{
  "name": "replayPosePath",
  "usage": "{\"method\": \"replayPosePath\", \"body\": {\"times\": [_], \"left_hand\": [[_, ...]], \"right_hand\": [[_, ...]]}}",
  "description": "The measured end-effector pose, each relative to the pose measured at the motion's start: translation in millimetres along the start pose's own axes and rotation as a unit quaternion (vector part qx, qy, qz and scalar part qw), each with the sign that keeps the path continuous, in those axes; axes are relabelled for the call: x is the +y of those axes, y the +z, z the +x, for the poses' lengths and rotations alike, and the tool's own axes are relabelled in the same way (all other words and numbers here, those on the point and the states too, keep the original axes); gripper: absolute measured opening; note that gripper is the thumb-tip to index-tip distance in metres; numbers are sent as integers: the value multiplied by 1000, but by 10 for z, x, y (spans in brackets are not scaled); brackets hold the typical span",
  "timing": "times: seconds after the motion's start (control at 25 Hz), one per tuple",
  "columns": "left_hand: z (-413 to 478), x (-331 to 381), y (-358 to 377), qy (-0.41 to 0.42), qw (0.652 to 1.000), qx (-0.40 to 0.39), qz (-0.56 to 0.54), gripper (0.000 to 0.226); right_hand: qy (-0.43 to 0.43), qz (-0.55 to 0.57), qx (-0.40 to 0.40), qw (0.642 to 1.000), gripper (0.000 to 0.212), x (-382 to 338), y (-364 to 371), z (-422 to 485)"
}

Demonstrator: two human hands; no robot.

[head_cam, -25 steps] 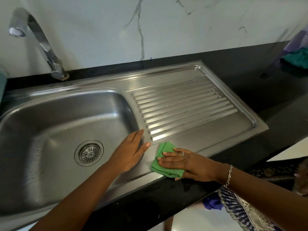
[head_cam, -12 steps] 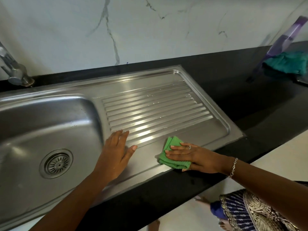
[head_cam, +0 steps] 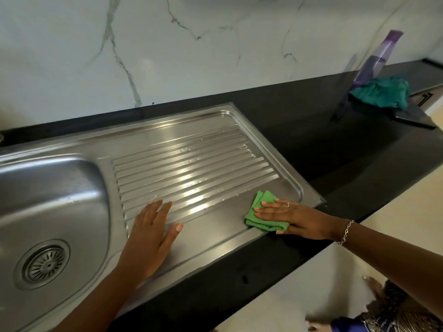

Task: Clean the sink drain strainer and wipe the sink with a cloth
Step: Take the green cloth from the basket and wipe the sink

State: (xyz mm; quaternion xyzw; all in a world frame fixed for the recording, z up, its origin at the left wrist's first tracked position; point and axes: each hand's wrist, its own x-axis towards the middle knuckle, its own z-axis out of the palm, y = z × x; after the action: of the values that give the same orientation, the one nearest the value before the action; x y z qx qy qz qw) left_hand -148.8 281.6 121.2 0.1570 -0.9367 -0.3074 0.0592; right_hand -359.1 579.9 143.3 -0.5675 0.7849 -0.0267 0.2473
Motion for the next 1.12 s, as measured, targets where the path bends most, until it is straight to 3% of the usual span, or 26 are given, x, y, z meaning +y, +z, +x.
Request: {"method": "replayPosePath", "body": {"times": [0.4,0.6,0.8,1.12], "left_hand": [[92,67,102,5,1000,4,-14,118],[177,107,134,-1,1000,0,-12,123],[263,112,157,-5,1000,11,-7,125],[258,-24,94,-8,1000,26,-9,118]], "right_hand": [[89,12,85,992,57,409,-18,-244],[211,-36,162,963,54,288,73,-36],[329,-23,166,929,60,181,74,363],[366,34,150,918,65,162,3,720]]}}
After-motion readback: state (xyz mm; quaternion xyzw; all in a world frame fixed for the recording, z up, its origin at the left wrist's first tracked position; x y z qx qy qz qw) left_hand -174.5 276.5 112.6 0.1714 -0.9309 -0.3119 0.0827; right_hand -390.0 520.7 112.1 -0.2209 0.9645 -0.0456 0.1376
